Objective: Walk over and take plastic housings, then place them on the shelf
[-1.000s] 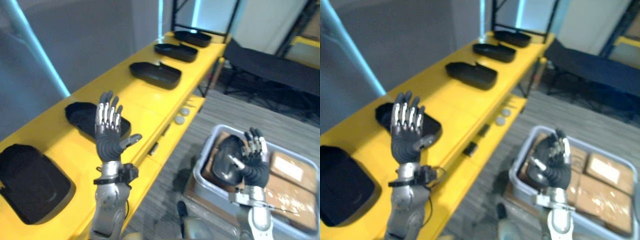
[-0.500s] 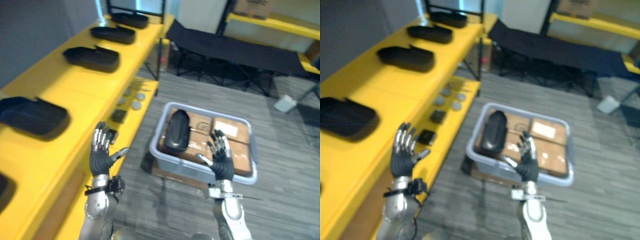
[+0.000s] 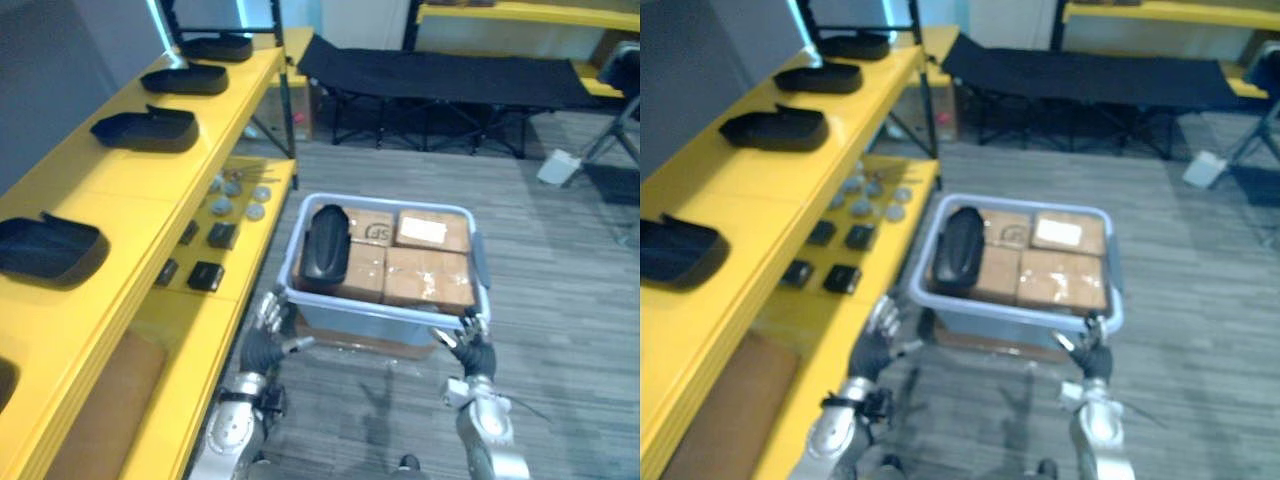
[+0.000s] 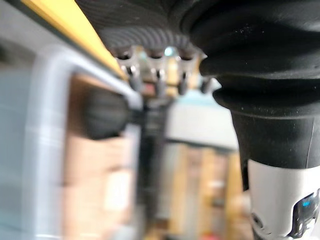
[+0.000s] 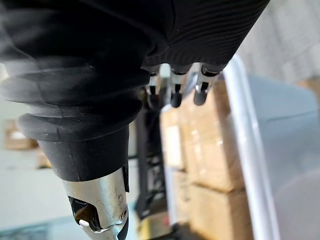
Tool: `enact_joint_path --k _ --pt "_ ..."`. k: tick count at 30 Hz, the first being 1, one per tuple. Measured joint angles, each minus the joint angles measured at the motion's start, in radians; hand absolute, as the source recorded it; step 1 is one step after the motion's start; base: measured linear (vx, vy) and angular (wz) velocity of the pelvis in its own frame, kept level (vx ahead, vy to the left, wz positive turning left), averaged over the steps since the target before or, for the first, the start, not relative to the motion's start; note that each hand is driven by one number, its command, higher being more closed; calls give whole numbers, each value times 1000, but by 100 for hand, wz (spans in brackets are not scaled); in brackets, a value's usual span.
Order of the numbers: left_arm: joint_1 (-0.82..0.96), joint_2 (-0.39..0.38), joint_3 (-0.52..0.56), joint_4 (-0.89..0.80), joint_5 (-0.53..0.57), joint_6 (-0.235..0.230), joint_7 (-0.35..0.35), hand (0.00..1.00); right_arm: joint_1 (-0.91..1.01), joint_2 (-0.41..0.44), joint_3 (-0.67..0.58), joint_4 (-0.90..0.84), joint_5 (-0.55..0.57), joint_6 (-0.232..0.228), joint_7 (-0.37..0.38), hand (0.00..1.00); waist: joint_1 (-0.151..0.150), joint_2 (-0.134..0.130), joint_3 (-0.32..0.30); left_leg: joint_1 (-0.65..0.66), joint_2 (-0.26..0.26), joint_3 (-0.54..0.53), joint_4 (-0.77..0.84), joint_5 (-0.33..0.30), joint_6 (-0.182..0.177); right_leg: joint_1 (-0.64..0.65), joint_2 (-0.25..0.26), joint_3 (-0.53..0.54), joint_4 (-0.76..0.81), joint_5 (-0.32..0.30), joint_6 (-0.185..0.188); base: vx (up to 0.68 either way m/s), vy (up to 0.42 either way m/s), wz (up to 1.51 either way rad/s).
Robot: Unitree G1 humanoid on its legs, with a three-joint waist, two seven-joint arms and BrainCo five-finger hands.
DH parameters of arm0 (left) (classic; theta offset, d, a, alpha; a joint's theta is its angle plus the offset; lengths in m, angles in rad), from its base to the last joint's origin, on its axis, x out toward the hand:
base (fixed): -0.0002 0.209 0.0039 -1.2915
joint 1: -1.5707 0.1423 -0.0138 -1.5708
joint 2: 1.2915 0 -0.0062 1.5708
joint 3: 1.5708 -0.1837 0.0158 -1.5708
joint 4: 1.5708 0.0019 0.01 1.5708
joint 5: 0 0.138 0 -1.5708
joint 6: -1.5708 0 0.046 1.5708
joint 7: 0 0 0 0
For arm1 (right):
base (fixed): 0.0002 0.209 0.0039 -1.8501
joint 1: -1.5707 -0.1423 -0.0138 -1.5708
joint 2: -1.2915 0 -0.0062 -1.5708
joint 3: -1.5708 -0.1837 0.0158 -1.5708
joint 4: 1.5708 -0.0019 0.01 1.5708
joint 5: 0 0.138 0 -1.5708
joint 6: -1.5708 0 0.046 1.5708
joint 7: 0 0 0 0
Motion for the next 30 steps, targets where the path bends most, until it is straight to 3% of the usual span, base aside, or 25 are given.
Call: enact_joint_path --k 5,6,9,14,16,20,24,30 --pt "-62 1 -6 133 66 23 12 0 -321 -142 -50 287 30 -3 -42 0 69 33 95 -131 -6 -130 116 -24 13 1 12 -70 -15 33 1 -78 77 43" --pt "-73 4 -4 157 65 23 18 0 -362 -158 -50 321 37 -4 -45 0 73 35 109 -145 -8 -143 125 -24 14 1 13 -80 -15 35 1 -127 105 40" --pt "-110 32 13 273 75 18 55 0 -546 -244 -70 472 74 -11 -60 0 123 29 184 -186 -24 -191 144 -25 16 -2 13 -113 -19 44 1 -89 84 32" --pt "-105 35 22 390 93 -38 123 0 -744 -339 -77 584 98 -18 -63 0 150 51 248 -226 -47 -221 173 -17 28 -8 -1 -138 -18 50 11 6 65 16" --pt "-111 33 19 416 91 -80 136 0 -802 -370 -75 605 95 -4 -68 0 166 58 270 -227 -49 -227 173 -17 28 -15 -3 -133 -12 50 11 14 53 -4" --pt "-118 25 10 459 80 -128 161 0 -886 -427 -55 671 76 82 -86 0 176 76 282 -248 -62 -261 178 -17 28 -30 -8 -142 3 50 11 6 40 7" --pt "-141 -1 -5 534 61 -158 200 0 -975 -508 -52 739 55 167 -91 0 199 126 328 -266 -72 -271 196 -21 34 -48 -22 -149 26 48 11 -49 62 3" --pt "-150 -22 -17 575 37 -226 270 0 -1071 -546 8 781 47 266 -126 0 226 151 338 -297 -93 -281 190 -12 43 -82 -39 -154 39 49 13 -14 35 6"
